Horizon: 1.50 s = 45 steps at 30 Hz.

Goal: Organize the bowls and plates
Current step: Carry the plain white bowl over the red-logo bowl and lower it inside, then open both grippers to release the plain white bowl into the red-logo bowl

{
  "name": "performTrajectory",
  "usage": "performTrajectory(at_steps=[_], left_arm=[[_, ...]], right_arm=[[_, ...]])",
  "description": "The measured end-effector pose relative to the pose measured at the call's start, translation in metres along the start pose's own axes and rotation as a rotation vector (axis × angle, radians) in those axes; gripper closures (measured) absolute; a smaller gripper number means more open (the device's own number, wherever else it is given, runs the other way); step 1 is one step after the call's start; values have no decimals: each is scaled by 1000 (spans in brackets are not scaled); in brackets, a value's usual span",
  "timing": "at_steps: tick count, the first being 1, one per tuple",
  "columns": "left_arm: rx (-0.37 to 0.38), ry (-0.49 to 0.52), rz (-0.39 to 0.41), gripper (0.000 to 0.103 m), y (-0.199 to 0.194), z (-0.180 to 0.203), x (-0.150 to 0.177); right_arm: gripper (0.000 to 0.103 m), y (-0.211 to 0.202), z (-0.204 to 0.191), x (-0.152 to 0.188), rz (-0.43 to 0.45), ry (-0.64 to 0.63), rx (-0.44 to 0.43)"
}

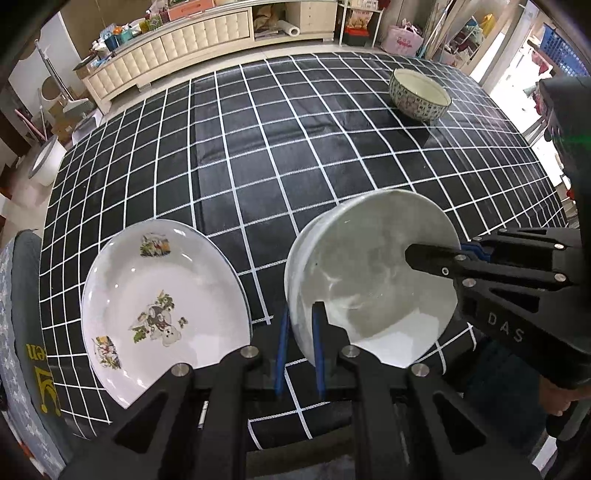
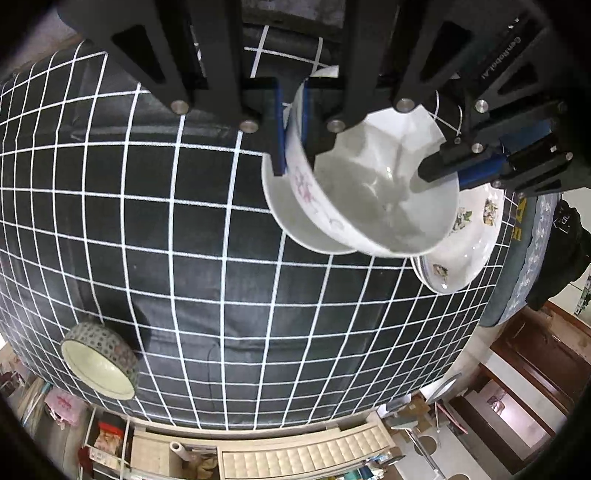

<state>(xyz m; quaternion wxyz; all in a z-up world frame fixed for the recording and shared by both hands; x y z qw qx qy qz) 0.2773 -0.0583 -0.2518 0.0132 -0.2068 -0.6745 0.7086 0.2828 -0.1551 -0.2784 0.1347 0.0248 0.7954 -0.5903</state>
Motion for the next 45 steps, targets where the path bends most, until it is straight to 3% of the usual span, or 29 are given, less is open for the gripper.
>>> performTrajectory(at_steps=[19, 26, 28, 30, 33, 35, 37, 39, 44, 45], left_arm=[[28, -8, -21, 91, 19, 2, 4], [43, -25, -10, 89, 17, 2, 7], [38, -17, -4, 88, 15, 2, 8], [31, -4, 3, 88, 14, 3, 8], [22, 11, 4, 88, 12, 3, 9], [23, 13, 7, 88, 11, 3, 9], [42, 2, 24, 85, 7, 2, 8], [28, -6, 18, 83, 5, -1, 8], [41, -13, 41, 82, -1, 2, 3], [42, -13, 45, 77, -3, 3, 2]], right_arm=[[92, 8, 1, -8, 15, -16, 44], [89, 8, -2, -7, -5, -40, 109], [83, 7, -6, -4, 0, -77, 136], [71, 7, -9, -3, -5, -91, 144], [51, 9, -16, 0, -22, -82, 96], [46, 6, -15, -1, -20, -76, 105], [30, -1, -6, -5, 12, -77, 173], [18, -5, -2, -7, 20, -61, 145], [15, -14, 7, -10, 41, -45, 126], [15, -17, 10, -11, 46, -39, 125]])
Point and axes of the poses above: each gripper's, at about its wrist camera, not at the fingertips, and y roughly the way its jaws point, z to its right, x to its underside, the point moved 10 cm from there along y, roughly the way its jaws point, and after that the axes turned 6 degrees about y, right-handed, at the moved point
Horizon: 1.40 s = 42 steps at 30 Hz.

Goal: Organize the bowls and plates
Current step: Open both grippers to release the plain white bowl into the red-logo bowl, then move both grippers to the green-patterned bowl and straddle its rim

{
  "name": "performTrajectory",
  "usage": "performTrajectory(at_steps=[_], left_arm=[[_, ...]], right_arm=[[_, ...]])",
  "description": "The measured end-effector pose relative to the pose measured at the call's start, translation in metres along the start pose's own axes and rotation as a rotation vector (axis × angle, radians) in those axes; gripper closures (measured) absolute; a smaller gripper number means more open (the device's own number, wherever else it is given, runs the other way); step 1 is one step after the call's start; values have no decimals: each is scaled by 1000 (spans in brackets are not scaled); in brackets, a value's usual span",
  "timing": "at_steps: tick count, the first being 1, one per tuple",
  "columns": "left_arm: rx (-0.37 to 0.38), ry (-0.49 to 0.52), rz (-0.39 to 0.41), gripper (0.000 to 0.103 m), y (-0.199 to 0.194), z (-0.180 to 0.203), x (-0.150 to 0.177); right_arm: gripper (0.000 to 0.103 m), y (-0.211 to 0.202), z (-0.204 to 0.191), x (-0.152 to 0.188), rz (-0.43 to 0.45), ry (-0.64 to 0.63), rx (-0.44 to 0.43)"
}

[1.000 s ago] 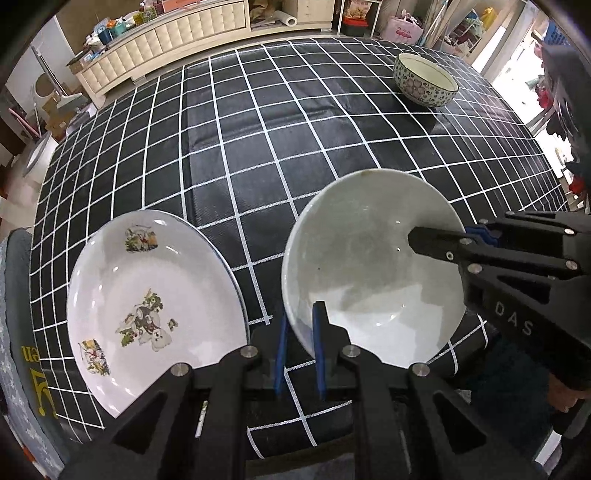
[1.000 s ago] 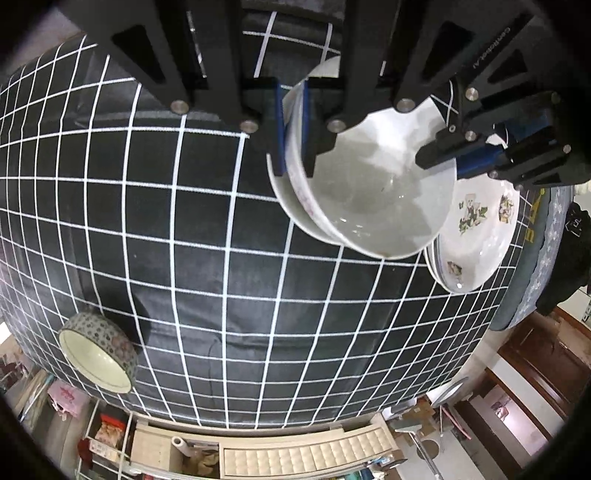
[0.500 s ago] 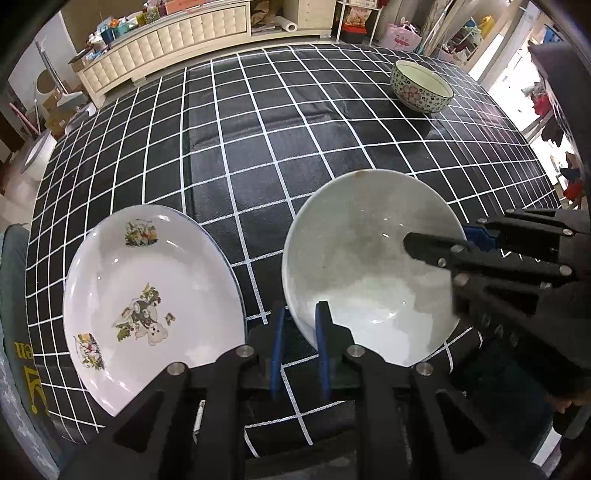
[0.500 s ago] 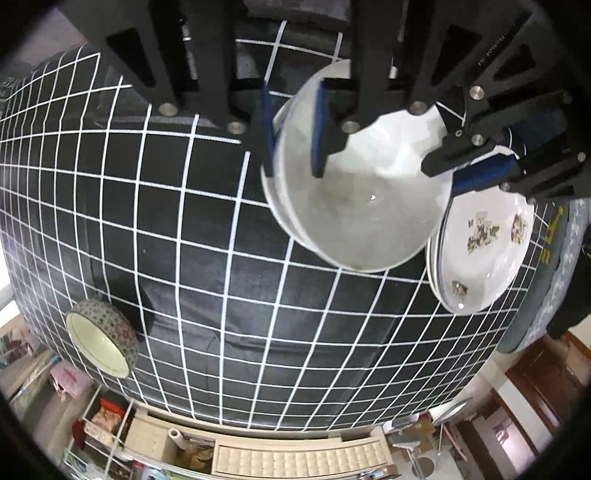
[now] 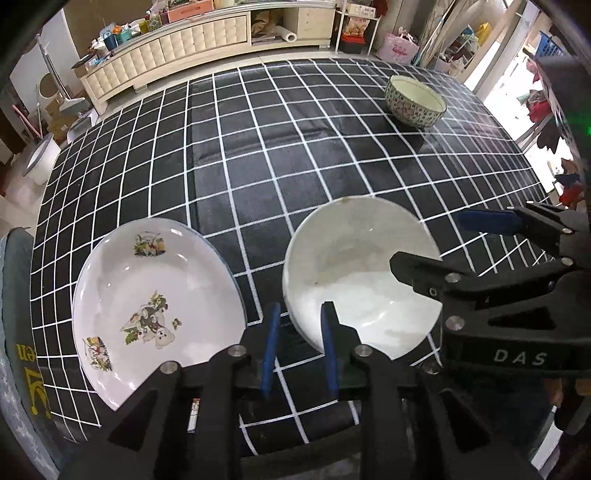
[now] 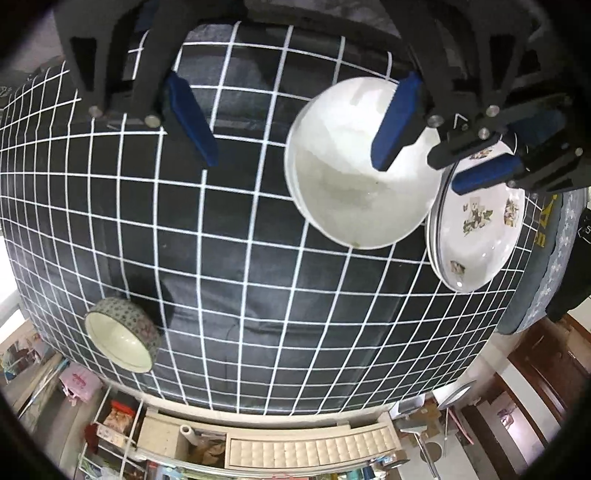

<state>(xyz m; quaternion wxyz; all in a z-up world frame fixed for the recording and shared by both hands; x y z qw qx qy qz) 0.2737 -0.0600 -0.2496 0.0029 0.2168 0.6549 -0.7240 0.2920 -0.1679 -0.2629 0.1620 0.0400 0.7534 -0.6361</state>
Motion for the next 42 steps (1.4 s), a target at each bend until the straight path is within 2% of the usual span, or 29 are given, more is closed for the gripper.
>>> performTrajectory(at_steps=[1, 2, 7, 10, 13, 18, 22, 26, 29, 30, 33, 40, 42], left_arm=[[-6, 5, 8, 71, -2, 2, -2], [-9, 9, 15, 69, -5, 2, -3], [-16, 12, 31, 68, -14, 8, -14], [-26, 7, 54, 57, -22, 11, -24], [-47, 0, 81, 57, -30, 11, -39], [-77, -10, 109, 57, -35, 13, -61], [-73, -24, 147, 57, -42, 19, -82], [-70, -35, 189, 56, -50, 22, -106], [-38, -45, 233, 45, -56, 28, -126], [-29, -45, 246, 42, -57, 31, -131], [-37, -23, 259, 41, -57, 38, -151], [-37, 31, 235, 41, -37, 56, -190], [-27, 48, 219, 38, -28, 62, -200]], right_arm=[[14, -2, 3, -1, 4, 7, -5], [14, -4, 4, -2, 6, 11, -9], [13, -13, 10, -12, 33, 28, -12], [12, -23, 16, -20, 65, 36, 1], [12, -40, 27, -34, 137, 46, 1], [12, -56, 42, -50, 177, 19, 35], [12, -68, 55, -65, 226, 15, 5], [12, -74, 72, -78, 254, 20, 22], [12, -79, 86, -89, 285, 24, 45], [12, -80, 90, -93, 290, 31, 38], [12, -82, 103, -104, 295, 62, 19], [12, -67, 142, -128, 251, 128, 26], [12, -66, 151, -131, 253, 140, 23]])
Point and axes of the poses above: each gripper's, at about its wrist camera, not at the fingertips, and y roughly the way its jaws point, z to its right, x to its underside, the point moved 10 cm from there along y, roughly the way its jaws point, and after that the axes turned 6 degrees about y, right-handed, at the moved point
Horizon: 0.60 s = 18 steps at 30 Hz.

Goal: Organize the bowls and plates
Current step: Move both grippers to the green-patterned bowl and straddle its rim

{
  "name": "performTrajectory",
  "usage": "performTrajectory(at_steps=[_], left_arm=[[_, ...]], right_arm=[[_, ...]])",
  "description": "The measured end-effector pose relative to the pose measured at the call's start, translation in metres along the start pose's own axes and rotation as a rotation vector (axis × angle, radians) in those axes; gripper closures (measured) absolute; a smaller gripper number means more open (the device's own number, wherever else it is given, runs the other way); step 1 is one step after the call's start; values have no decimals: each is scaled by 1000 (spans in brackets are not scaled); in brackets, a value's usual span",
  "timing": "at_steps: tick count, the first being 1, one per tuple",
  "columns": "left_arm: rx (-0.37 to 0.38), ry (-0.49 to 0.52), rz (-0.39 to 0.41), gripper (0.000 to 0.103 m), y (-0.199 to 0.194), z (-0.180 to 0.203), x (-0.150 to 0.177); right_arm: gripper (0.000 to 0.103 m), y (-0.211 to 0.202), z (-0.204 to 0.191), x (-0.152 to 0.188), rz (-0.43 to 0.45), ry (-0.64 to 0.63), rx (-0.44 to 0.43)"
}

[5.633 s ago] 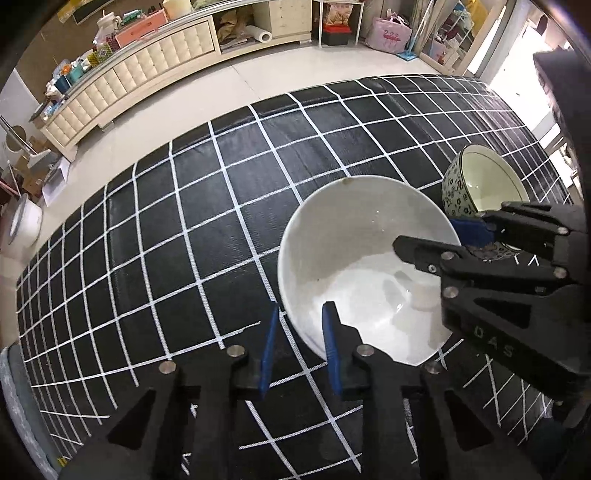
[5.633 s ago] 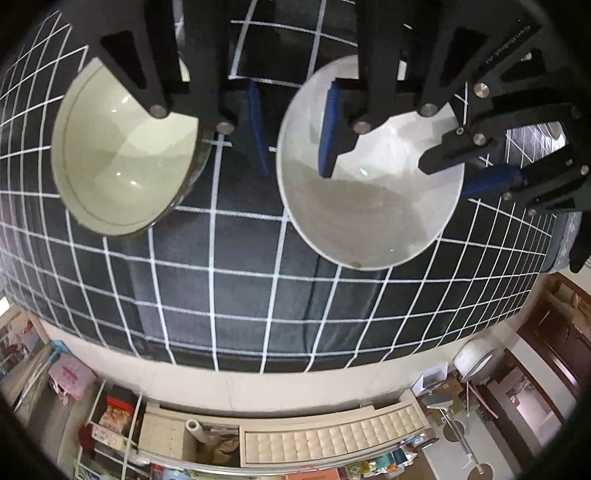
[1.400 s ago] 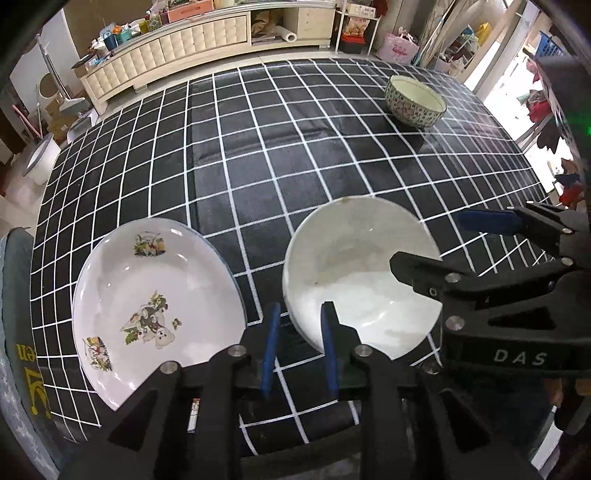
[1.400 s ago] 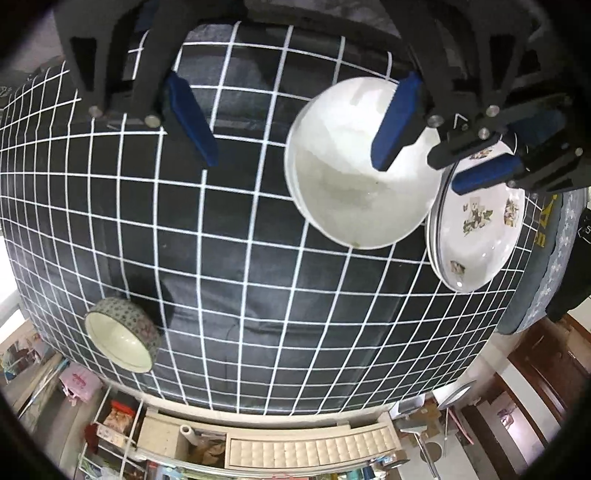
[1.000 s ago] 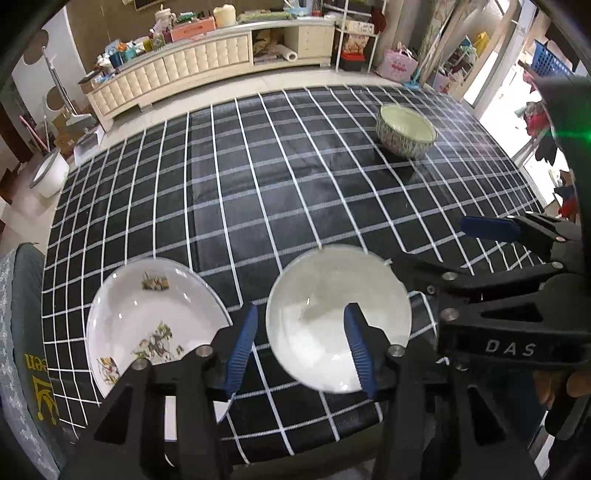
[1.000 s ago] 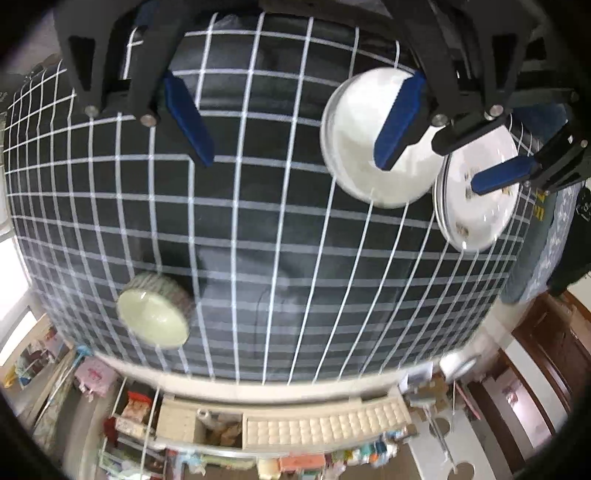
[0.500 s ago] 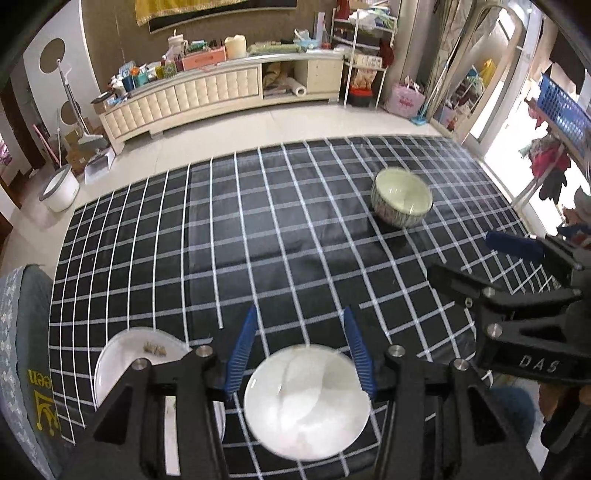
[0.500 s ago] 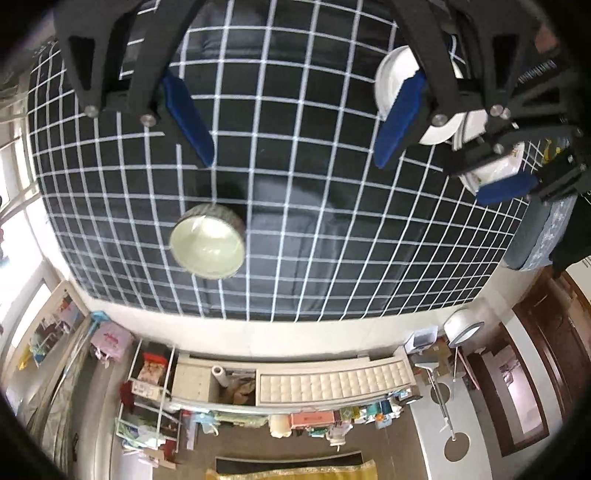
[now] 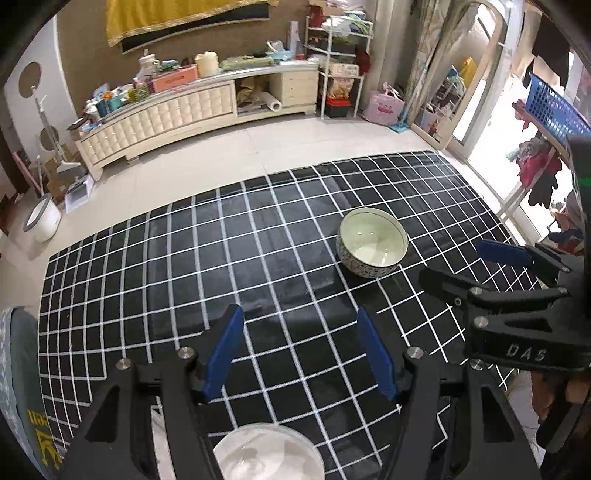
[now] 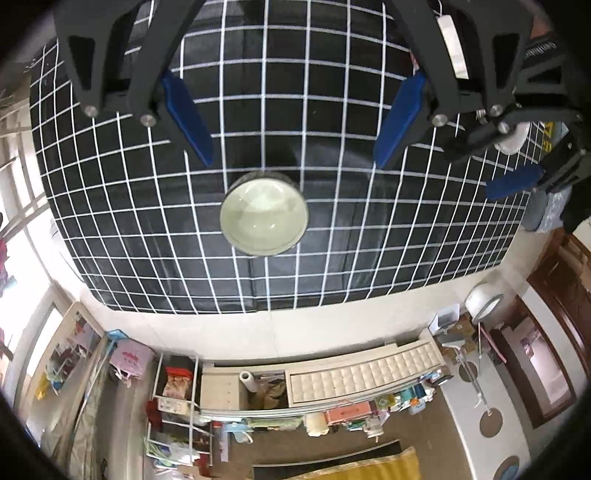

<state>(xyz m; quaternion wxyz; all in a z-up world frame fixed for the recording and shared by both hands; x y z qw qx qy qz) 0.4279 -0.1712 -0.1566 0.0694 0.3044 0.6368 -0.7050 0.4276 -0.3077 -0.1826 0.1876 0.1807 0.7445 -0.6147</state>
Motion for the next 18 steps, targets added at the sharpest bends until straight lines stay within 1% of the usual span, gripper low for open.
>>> performTrajectory(at_steps=[1, 4, 7, 10, 18], left_arm=[[5, 7, -4, 34, 7, 3, -5], [2, 30, -8, 34, 24, 9, -16], [15, 36, -31, 34, 44, 15, -26], [39, 25, -58, 34, 65, 18, -35], [48, 21, -104, 34, 111, 22, -47]], right_arm=[[12, 4, 5, -4, -3, -1, 13], [12, 12, 17, -11, -9, -16, 48], [12, 25, 30, -17, -28, -12, 67], [12, 40, 43, -21, -54, 19, 63], [12, 73, 61, -24, -99, 27, 79]])
Point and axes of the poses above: each gripper's, at about its wrist camera, not at the fingertips, and y roughly the way its jaws point, z to its right, x to its underside, the point moved 10 cm from there along y, roughly the way its jaws point, and after that the axes turned 6 degrees about y, right-handed, at the moved point
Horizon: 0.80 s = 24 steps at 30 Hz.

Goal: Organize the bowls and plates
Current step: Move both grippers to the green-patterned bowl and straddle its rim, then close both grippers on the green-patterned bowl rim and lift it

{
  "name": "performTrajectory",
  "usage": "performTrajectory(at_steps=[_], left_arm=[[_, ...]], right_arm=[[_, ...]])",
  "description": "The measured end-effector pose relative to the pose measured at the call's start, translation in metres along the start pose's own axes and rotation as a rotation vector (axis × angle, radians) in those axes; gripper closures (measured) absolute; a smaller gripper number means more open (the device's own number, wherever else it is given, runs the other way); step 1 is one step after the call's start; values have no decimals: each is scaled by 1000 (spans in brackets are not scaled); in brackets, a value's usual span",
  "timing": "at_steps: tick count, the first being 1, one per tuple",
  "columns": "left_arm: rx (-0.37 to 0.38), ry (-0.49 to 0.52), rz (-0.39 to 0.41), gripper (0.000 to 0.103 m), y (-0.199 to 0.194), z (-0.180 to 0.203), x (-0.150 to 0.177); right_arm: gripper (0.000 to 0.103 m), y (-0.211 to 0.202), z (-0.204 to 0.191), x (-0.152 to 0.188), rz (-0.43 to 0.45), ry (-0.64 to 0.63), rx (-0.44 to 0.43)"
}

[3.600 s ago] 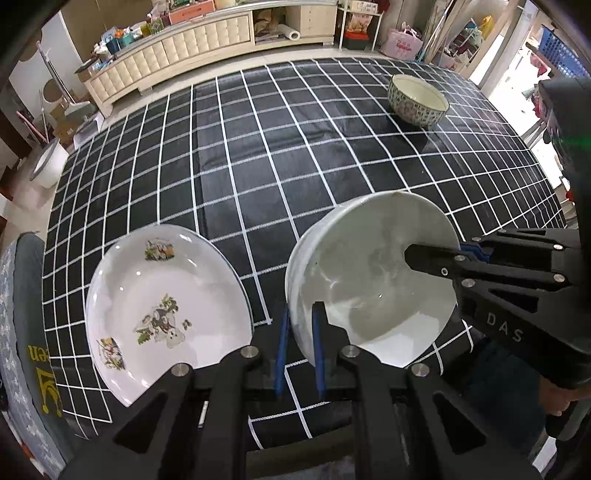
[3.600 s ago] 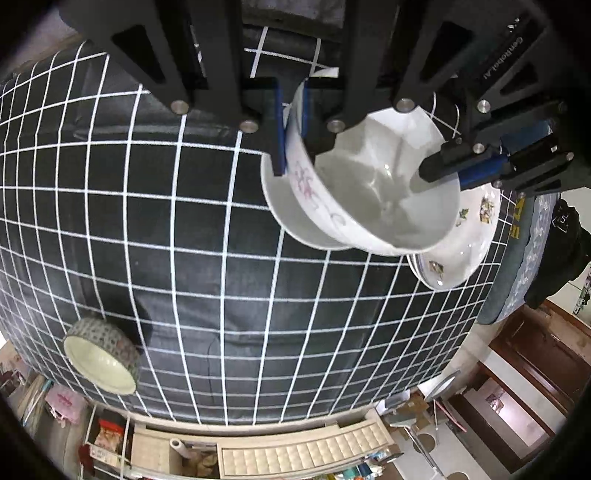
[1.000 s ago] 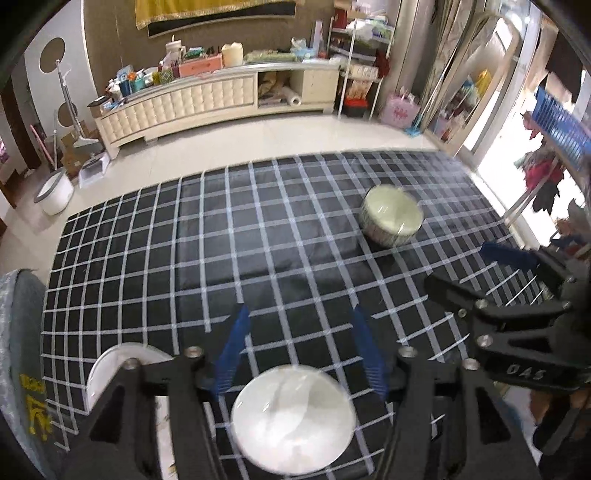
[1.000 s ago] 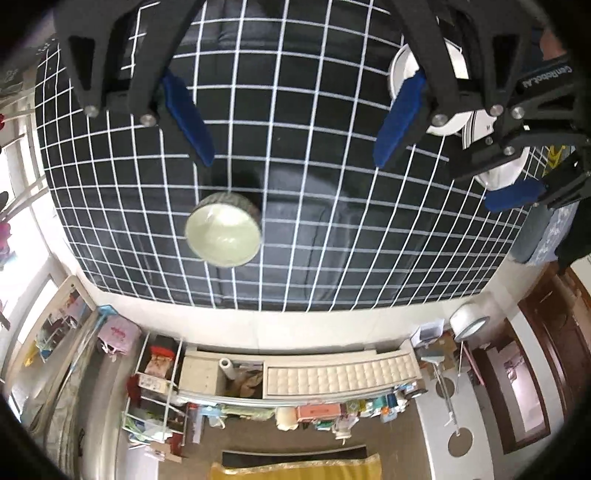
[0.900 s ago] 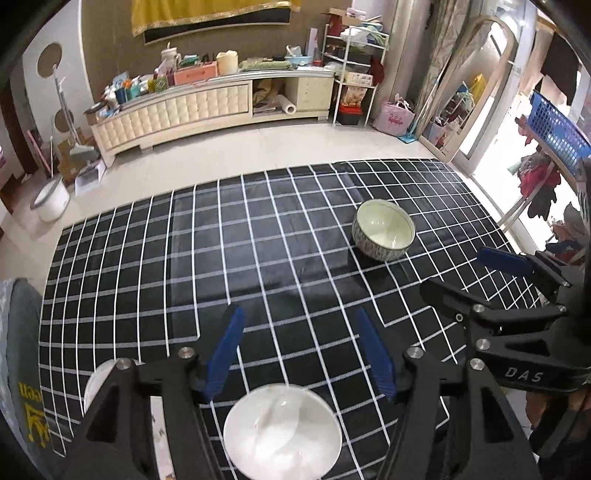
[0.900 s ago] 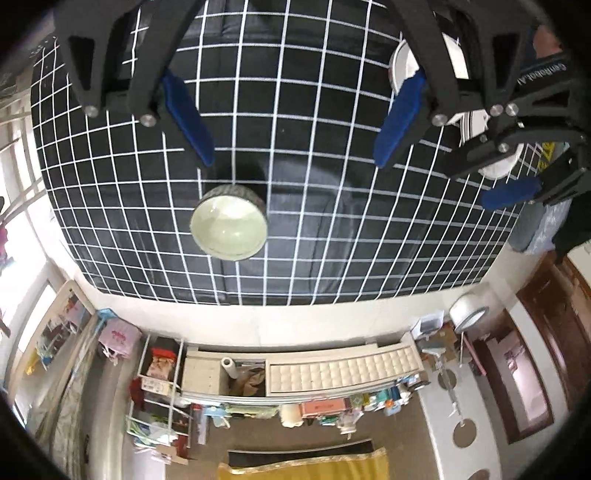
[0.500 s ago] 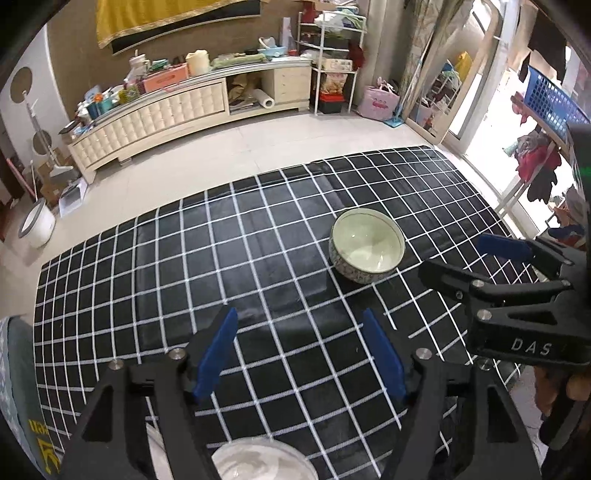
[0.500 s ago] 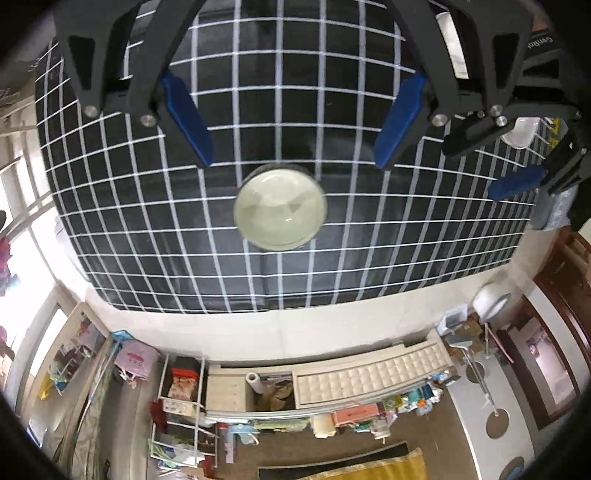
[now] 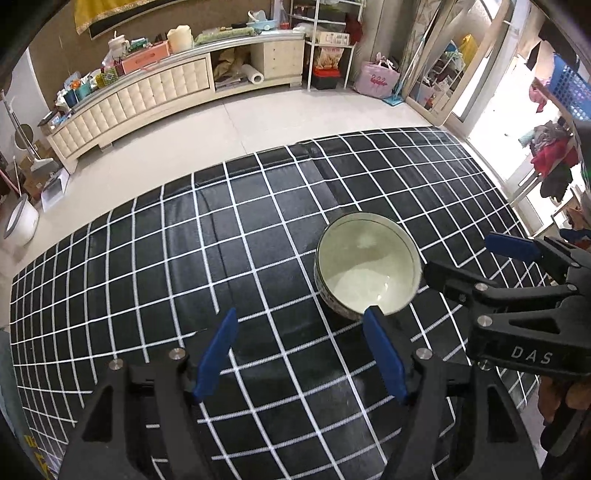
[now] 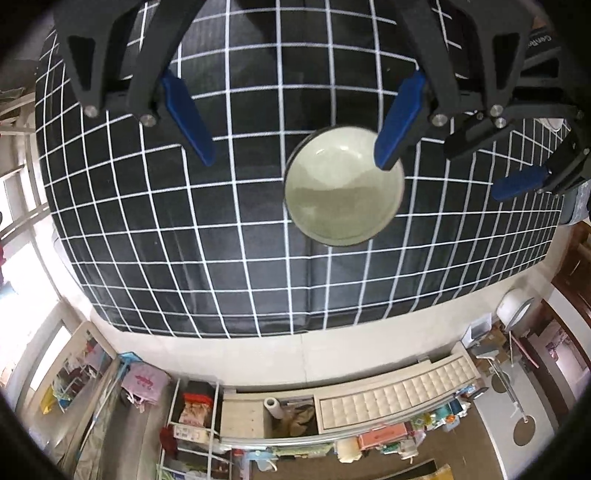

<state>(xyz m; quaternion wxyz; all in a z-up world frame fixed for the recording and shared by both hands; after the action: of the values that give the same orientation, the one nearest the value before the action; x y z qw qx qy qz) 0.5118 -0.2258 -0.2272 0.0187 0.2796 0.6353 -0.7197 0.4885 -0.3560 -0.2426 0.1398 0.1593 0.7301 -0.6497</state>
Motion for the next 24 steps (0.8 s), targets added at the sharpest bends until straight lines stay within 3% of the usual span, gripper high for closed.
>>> performTrajectory(at_steps=[10, 14, 16, 18, 24], left_arm=[[-23, 32, -45, 34, 46, 1, -8], [-11, 45, -65, 36, 62, 7, -7], [-11, 65, -74, 44, 69, 11, -7], [-13, 83, -78, 44, 72, 15, -7], [31, 78, -101, 69, 85, 20, -6]], right_arm=[[13, 32, 11, 2, -45, 29, -8], [30, 42, 9, 3, -69, 38, -34], [36, 47, 8, 5, -82, 42, -43], [47, 51, 6, 7, -100, 41, -55], [68, 59, 0, 11, -137, 61, -101]])
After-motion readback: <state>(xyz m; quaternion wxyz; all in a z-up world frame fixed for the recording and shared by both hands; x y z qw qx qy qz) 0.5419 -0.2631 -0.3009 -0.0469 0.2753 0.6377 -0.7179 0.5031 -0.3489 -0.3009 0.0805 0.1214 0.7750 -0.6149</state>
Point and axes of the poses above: each gripper's, at about its wrist camera, not at the fingertips, and y roughly the way its jaws point, z to its right, x to its underside, the point moved 10 cm from there along y, roughly the way its jaws point, and after that the axes turned 6 degrees about y, right-handed, at the moved point
